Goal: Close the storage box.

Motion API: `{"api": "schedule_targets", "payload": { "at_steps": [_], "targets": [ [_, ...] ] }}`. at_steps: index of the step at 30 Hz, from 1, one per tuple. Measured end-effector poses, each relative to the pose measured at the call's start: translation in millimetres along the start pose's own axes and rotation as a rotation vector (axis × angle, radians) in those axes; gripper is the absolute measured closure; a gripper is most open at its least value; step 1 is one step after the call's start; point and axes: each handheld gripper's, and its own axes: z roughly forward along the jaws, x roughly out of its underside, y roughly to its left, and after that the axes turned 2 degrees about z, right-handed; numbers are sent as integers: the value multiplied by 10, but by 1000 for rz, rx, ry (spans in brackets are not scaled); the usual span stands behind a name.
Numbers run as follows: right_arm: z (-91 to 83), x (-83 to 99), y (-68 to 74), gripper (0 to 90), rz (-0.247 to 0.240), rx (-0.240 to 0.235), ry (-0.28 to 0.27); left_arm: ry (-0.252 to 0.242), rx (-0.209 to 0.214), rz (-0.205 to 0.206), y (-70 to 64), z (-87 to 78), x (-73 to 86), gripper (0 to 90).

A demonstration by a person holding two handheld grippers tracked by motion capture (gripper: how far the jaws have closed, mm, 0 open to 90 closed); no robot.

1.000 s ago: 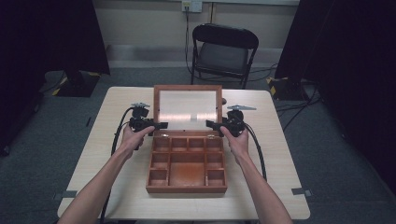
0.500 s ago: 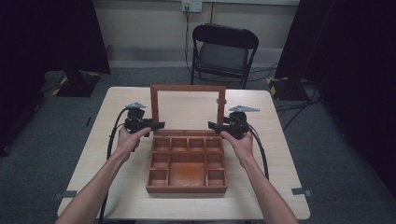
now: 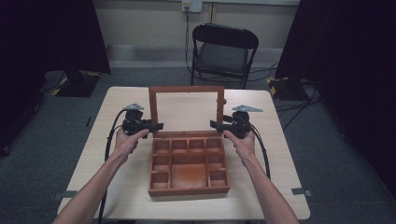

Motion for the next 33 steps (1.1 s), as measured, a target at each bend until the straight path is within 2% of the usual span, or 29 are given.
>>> {"api": "schedule_targets", "payload": {
  "at_steps": [1,4,6,11,14,20,25,29,32,33],
  "targets": [
    [44,-5,-10,280,15,-13,0,2,0,-1,1,4,3,541],
    [107,-12,36,276,-4,-36,7,2,1,1,1,-2,4,551],
    [109,-25,60,272,-8,-29,11,3,2,0,3,-18,-1,563],
    [29,-39,52,368,-8,-40,4,-21,2,-3,-30,-93,-35,592],
    [-29,-36,81,375,-8,-44,5,-12,8,21,-65,-131,-59,597],
    [-145,-9,145,408,0,-35,21,-11,25,35,-114,-171,-55,582],
    [-244,11,179,395,15,-53,36,-6,45,53,-153,-204,-44,566],
    [-291,19,208,374,18,-54,38,-7,32,66,-208,-235,-22,558],
    [-321,19,242,332,-1,-20,41,-14,26,65,-238,-253,-4,552],
    [-331,25,248,333,0,-22,39,-19,26,66,-245,-259,3,550]
  ]
}}
